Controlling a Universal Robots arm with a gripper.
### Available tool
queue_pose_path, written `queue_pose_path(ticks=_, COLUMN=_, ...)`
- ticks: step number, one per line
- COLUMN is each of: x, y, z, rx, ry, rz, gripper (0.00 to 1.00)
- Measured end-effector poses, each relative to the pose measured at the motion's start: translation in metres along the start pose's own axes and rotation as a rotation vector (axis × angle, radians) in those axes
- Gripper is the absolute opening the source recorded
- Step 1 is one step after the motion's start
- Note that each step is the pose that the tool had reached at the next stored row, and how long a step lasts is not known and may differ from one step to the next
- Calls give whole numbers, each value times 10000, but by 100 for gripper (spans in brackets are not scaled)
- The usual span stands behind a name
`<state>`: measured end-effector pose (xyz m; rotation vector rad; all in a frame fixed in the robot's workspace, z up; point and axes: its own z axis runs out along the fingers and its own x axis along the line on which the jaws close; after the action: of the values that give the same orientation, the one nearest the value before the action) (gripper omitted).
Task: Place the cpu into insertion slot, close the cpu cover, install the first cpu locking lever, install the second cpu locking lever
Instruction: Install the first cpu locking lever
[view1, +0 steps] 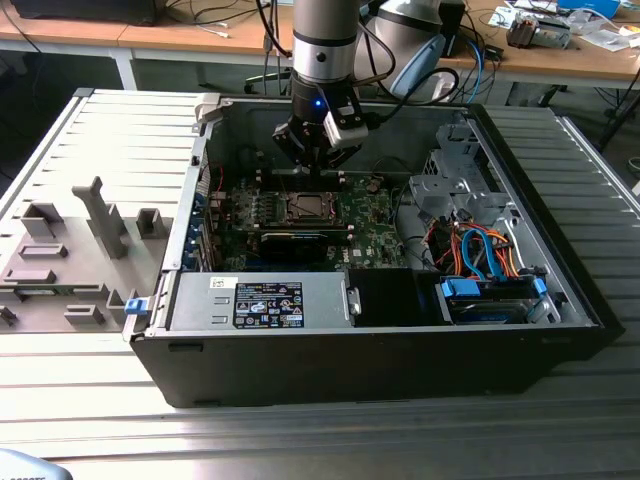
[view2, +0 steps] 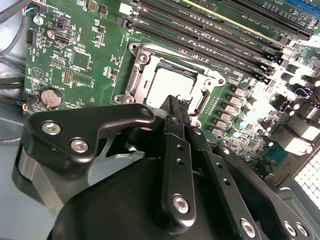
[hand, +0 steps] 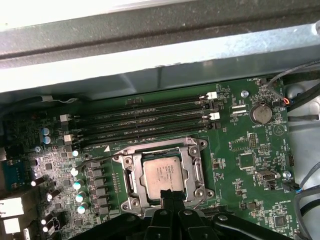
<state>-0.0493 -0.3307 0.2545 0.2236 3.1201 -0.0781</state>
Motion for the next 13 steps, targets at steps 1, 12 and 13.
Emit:
queue_pose_path(ticks=1, x=0, y=0, z=0, rx=0, ry=-1, rz=-10, gripper=11)
queue_pose_path(ticks=12, x=0, y=0, z=0, rx=-2, ry=-6, rz=-116, gripper=11)
queue_pose_path(ticks=13, x=0, y=0, z=0, rx=-2, ry=-6, rz=-124, gripper=11)
